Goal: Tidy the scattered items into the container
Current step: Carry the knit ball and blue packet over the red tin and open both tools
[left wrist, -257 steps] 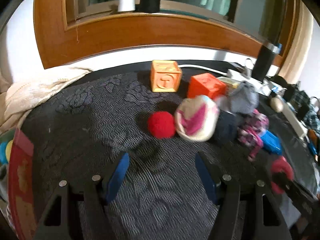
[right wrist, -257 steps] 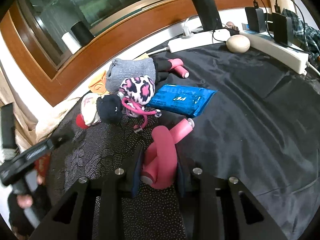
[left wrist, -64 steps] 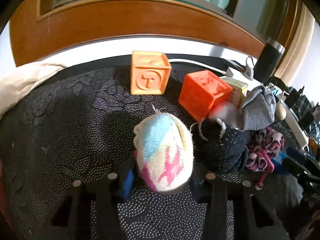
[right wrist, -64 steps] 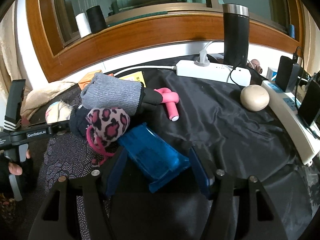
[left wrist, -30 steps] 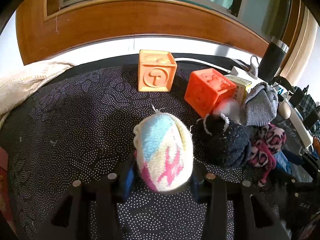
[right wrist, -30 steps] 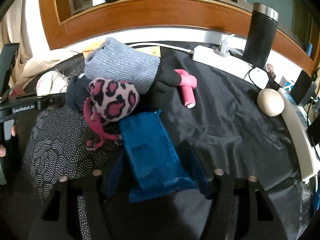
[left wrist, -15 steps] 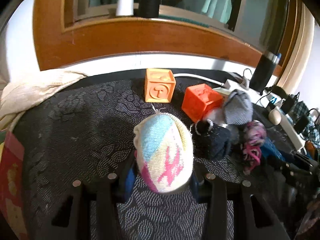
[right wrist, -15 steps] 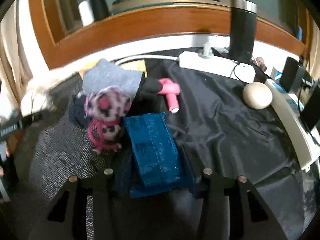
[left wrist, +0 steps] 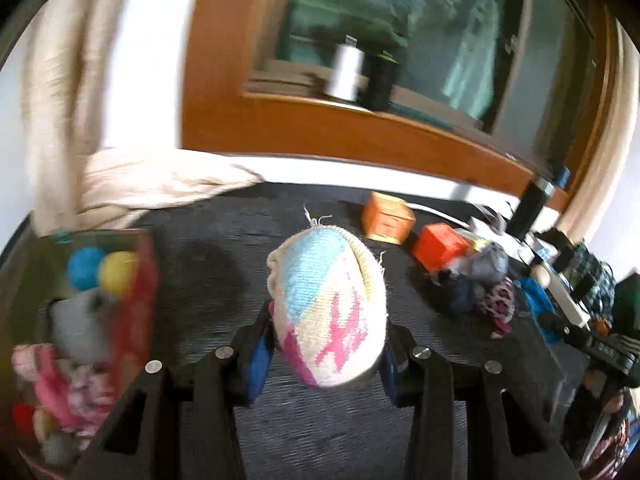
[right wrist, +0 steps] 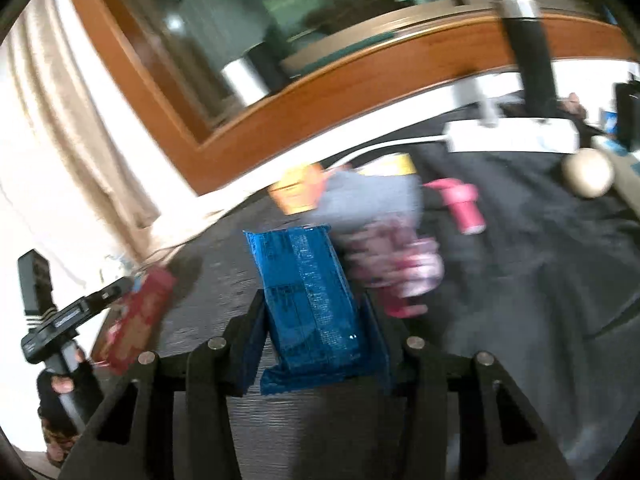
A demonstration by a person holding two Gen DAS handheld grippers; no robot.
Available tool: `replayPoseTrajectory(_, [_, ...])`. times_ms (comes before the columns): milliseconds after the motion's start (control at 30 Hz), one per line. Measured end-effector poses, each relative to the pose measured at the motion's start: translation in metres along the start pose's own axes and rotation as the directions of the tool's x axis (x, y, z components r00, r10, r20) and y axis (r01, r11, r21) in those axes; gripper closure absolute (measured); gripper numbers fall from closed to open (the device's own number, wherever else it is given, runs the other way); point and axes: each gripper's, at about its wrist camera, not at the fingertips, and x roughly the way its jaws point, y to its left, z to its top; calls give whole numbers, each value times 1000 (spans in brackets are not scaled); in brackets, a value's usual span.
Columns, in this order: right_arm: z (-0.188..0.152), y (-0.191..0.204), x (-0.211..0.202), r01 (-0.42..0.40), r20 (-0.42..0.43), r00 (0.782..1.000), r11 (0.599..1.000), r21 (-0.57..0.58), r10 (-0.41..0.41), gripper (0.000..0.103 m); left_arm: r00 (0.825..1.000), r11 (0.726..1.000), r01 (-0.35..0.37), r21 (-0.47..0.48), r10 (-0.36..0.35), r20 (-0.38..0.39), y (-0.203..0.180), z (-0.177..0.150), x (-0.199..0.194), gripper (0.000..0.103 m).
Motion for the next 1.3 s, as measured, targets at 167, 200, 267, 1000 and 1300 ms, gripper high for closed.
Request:
replayPoseTrajectory(167, [-3, 70, 33, -134, -67, 989, 990, -52, 130, 53, 995, 993, -89, -81, 93, 42, 69, 4, -30, 57])
replayPoseTrajectory(200, [-4, 85, 41, -161, -85, 984, 985, -60, 156, 53, 993, 990, -105, -96, 110, 46, 82, 4, -33, 57])
replayPoseTrajectory(267, [-6, 109, 56, -204, -117, 974, 976, -71, 195, 53, 989, 982, -136, -130, 143, 45, 110, 6, -38, 57])
replayPoseTrajectory(1000, [-14, 280, 196, -343, -332, 897, 933, -110, 291, 53, 994, 924, -84, -374, 106, 37, 240, 9, -51, 34])
replayPoseTrajectory(1300, [-18, 321, 228, -322, -353, 902, 933, -160, 251, 53, 980, 900, -99, -426, 162, 114, 257, 9, -78, 34])
